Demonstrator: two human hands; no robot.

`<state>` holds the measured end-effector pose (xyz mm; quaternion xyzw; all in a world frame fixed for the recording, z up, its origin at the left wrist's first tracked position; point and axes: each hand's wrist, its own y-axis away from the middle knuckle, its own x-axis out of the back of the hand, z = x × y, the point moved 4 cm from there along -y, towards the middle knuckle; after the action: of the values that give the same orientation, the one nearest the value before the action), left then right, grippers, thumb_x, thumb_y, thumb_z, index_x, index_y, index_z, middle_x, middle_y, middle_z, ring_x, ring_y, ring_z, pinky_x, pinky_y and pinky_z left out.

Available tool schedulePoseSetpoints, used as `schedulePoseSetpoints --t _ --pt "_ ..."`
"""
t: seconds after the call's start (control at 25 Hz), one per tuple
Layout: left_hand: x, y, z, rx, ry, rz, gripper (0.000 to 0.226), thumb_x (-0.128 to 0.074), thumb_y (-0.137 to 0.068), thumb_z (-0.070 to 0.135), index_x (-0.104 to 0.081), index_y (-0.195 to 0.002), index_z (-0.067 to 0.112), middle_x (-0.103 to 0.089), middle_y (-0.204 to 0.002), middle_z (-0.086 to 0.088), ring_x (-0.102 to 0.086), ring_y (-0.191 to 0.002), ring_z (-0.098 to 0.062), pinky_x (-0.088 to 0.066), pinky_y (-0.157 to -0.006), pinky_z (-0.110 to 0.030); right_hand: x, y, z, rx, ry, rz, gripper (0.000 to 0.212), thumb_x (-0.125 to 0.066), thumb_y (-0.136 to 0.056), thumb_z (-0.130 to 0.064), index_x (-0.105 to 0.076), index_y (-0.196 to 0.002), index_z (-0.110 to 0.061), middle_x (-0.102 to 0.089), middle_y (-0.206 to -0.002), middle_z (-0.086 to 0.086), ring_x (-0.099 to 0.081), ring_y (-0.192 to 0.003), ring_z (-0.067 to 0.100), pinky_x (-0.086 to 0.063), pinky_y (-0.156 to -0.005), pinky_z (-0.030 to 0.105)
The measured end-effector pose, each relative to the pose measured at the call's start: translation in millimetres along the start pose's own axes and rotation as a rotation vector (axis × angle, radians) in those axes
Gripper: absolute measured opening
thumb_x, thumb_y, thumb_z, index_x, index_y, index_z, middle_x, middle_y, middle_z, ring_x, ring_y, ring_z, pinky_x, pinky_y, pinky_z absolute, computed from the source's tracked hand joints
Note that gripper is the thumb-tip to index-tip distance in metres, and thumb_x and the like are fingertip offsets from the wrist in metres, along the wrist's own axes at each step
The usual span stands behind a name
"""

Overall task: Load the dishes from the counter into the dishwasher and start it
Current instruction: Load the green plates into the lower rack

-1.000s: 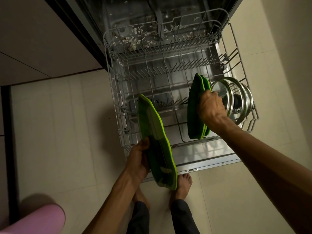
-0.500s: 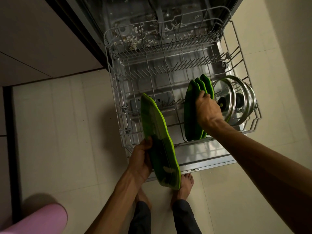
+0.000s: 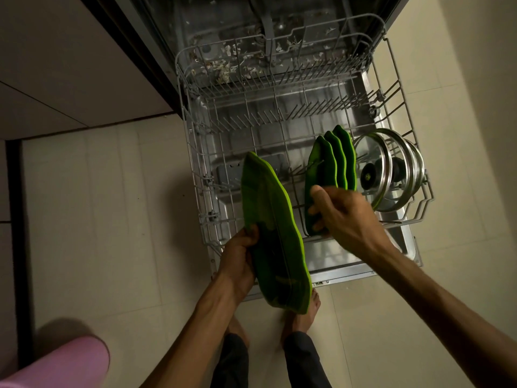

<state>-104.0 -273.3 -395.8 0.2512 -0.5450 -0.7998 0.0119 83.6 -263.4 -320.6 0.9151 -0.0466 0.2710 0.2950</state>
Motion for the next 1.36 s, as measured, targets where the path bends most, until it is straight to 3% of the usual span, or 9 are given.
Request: schedulePoseSetpoints --t 0.16,0.24,0.36,0.52,0.68,0.8,0.92,1.0,1.36 --pt "-2 -6 -3 -0.064 -0.090 -0.055 0.034 -0.058 -0.083 0.018 -0.065 -0.114 0.004 -0.071 -0.109 -0.019 -0.070 -0.095 -0.033 -0.057 -0.075 -0.041 -13 52 -25 0.130 0.031 -0.141 0.047 -0.041 -0.091 -0.060 -0.061 -0.105 -0.020 -0.068 -0.082 -0.003 -0.068 -0.065 0.007 -0.057 -0.054 0.025" --pt "-7 -6 -8 -0.063 -0.155 -0.029 0.038 -0.061 -0.079 0.020 -0.065 -0.114 0.004 -0.073 -0.106 -0.015 -0.072 -0.092 -0.029 -0.058 -0.073 -0.038 -15 54 -19 0.135 0.118 -0.111 0.013 -0.050 -0.097 -0.036 -0.052 -0.097 -0.023 -0.059 -0.071 -0.009 -0.061 -0.058 0.003 -0.050 -0.050 0.017" --pt "-21 -7 -7 -0.067 -0.179 -0.030 0.036 -0.065 -0.073 0.017 -0.067 -0.107 0.002 -0.075 -0.095 -0.011 -0.072 -0.082 -0.024 -0.059 -0.066 -0.031 -6 51 -14 0.090 0.219 -0.059 0.021 -0.051 -0.098 -0.013 -0.044 -0.079 -0.021 -0.050 -0.061 -0.004 -0.051 -0.049 0.011 -0.046 -0.045 0.021" --pt "-24 -14 9 -0.121 -0.166 0.035 0.011 -0.061 -0.085 0.004 -0.067 -0.094 0.005 -0.075 -0.085 -0.009 -0.071 -0.073 -0.016 -0.058 -0.062 -0.023 39 45 -21 0.016 0.243 0.139 0.013 -0.049 -0.096 -0.012 -0.048 -0.084 -0.010 -0.051 -0.062 0.000 -0.051 -0.050 0.014 -0.036 -0.038 0.016" --pt "-8 -18 25 -0.160 -0.105 0.105 0.014 -0.061 -0.090 0.008 -0.066 -0.103 0.006 -0.074 -0.090 -0.009 -0.072 -0.073 -0.014 -0.058 -0.060 -0.022 74 18 -17 -0.022 0.403 0.327 0.008 -0.048 -0.094 -0.009 -0.049 -0.095 -0.001 -0.043 -0.061 -0.002 -0.042 -0.051 0.008 -0.026 -0.045 0.017" --pt "1 -16 27 -0.166 -0.112 0.117 0.013 -0.060 -0.090 0.010 -0.067 -0.102 0.008 -0.075 -0.088 -0.007 -0.072 -0.072 -0.014 -0.057 -0.060 -0.021 62 -5 -6 -0.052 0.445 0.261 0.021 -0.050 -0.094 -0.009 -0.048 -0.111 0.004 -0.052 -0.076 0.007 -0.045 -0.056 0.015 -0.034 -0.050 0.022" --pt "3 -14 24 -0.161 -0.105 0.130 0.011 -0.059 -0.091 0.009 -0.067 -0.098 0.008 -0.076 -0.085 -0.006 -0.072 -0.070 -0.013 -0.057 -0.058 -0.021 44 -17 -3 -0.064 0.436 0.158 0.035 -0.058 -0.091 -0.008 -0.043 -0.121 0.004 -0.060 -0.101 0.019 -0.061 -0.085 0.034 -0.054 -0.073 0.039" --pt "4 -13 21 -0.150 -0.098 0.140 0.009 -0.060 -0.091 0.008 -0.068 -0.096 0.009 -0.076 -0.084 -0.006 -0.071 -0.069 -0.012 -0.057 -0.059 -0.020 36 -25 -1 -0.094 0.467 0.128 0.044 -0.064 -0.089 -0.008 -0.042 -0.124 0.006 -0.059 -0.109 0.022 -0.061 -0.099 0.039 -0.051 -0.084 0.039" --pt "7 -8 19 -0.157 -0.125 0.146 0.010 -0.061 -0.090 0.010 -0.068 -0.097 0.008 -0.075 -0.087 -0.007 -0.071 -0.070 -0.013 -0.057 -0.058 -0.020 15 -57 11 -0.209 0.545 0.100 0.036 -0.058 -0.092 -0.002 -0.043 -0.124 0.007 -0.059 -0.116 0.027 -0.060 -0.107 0.042 -0.051 -0.084 0.042"
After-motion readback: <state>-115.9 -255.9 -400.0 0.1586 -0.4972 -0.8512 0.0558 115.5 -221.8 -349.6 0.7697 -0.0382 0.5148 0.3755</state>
